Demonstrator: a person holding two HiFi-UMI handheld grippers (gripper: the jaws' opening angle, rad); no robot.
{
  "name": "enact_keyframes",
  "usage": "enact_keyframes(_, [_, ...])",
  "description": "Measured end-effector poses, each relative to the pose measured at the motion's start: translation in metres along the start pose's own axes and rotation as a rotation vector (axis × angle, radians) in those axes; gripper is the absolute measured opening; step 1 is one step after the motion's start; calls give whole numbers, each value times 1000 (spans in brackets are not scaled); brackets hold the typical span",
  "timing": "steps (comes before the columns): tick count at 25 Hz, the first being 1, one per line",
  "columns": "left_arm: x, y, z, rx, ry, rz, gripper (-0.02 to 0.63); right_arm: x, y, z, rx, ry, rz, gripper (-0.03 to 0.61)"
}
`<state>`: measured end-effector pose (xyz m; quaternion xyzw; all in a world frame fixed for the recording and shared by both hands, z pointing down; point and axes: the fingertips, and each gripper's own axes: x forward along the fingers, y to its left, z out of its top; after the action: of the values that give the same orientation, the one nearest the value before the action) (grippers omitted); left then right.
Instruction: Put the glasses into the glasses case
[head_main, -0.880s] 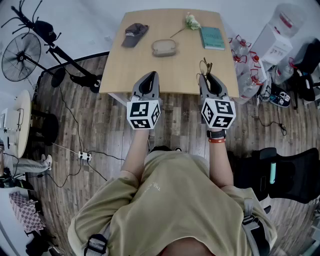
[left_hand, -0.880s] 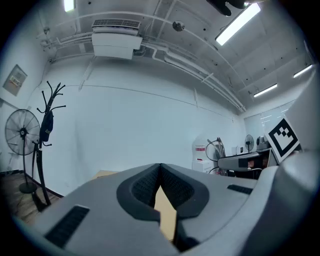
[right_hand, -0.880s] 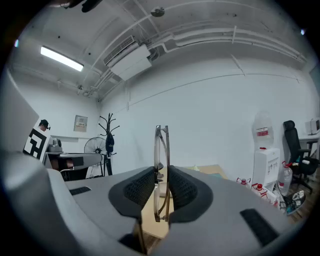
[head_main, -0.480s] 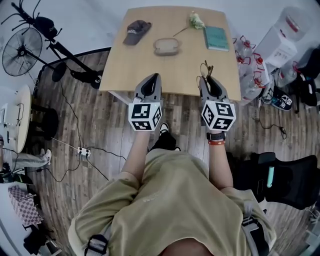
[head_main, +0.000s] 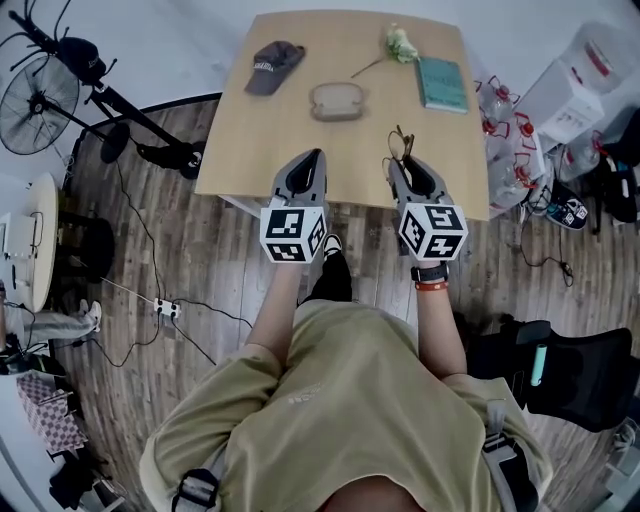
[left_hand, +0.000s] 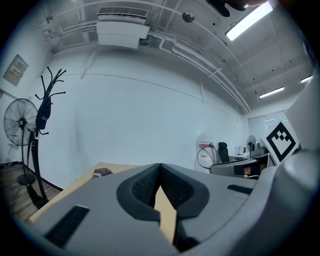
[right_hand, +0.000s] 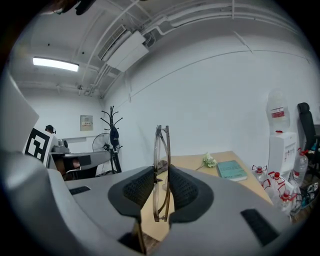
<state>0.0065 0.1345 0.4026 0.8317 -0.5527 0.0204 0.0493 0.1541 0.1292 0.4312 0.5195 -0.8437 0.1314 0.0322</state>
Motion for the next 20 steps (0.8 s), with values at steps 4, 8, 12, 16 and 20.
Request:
enact_keyframes(4, [34,27,-4,-13,13,-7,23,43,-6,2,3,26,17,109])
enact_keyframes(8, [68,62,-3,-20,26,-9,23,89,-13,10,32,42,0,110])
enact_keyframes(12, [102,98,-1,-30,32,17,23,134,-20,18,45,50,-1,110])
enact_keyframes(16, [128,124,-2,-43,47,18,23,170,-17,17,41,80,19,110])
enact_keyframes(20, [155,150,-3,-52,57,4,23,206,-14,27,26,56,36,110])
